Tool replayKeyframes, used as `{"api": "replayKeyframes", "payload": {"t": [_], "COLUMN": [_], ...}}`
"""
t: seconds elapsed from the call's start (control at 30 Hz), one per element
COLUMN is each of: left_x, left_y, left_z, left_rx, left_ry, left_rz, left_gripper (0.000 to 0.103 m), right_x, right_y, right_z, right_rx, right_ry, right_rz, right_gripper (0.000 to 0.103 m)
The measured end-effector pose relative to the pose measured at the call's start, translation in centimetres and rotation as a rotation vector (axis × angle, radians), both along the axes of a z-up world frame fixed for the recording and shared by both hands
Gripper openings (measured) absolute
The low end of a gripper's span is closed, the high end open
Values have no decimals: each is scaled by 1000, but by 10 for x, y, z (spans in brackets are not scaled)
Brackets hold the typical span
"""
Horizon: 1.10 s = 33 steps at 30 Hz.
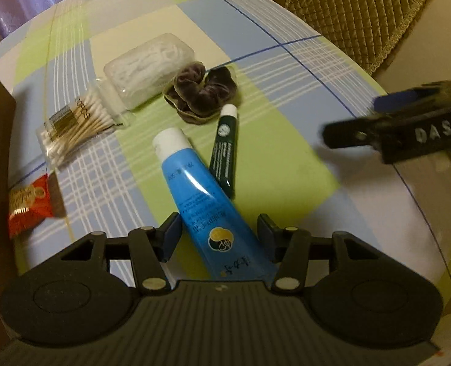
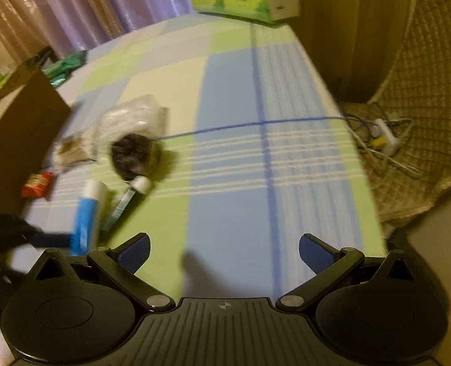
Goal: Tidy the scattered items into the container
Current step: 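Grasp the blue tube with the left tool while the right tool grasps the dark green tube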
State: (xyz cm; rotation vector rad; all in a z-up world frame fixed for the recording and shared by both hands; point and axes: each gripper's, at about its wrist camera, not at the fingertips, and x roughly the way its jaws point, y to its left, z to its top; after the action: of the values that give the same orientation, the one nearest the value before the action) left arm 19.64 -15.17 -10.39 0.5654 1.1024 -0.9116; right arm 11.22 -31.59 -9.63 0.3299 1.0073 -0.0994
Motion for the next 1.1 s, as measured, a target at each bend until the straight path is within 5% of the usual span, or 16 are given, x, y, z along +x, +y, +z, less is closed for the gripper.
{"api": "replayKeyframes", "payload": {"t": [0.1,0.4,0.6,0.83,1.1], "left_x": [3,26,45,55,47], "left_y": [9,14,2,-10,11], "left_z": [2,4,5,-3,-3], "left_rx": [-3,-30,-54,-38,-34], "left_ry": [5,-62,-95,-133,-125], "left_rz": [38,106,107,99,116], "left_gripper": [48,48,34,32,28], "right_x": [13,54,61,70,68], "right_y": [17,45,51,59,85], "right_z": [1,-8,-14,-16,-19], "right_rx": [8,42,20,1,-80], "right_ry": [-22,-29,-24,-21,-20], "right_rz": [28,1,15,31,187], "right_gripper": [98,56,47,42,16]}}
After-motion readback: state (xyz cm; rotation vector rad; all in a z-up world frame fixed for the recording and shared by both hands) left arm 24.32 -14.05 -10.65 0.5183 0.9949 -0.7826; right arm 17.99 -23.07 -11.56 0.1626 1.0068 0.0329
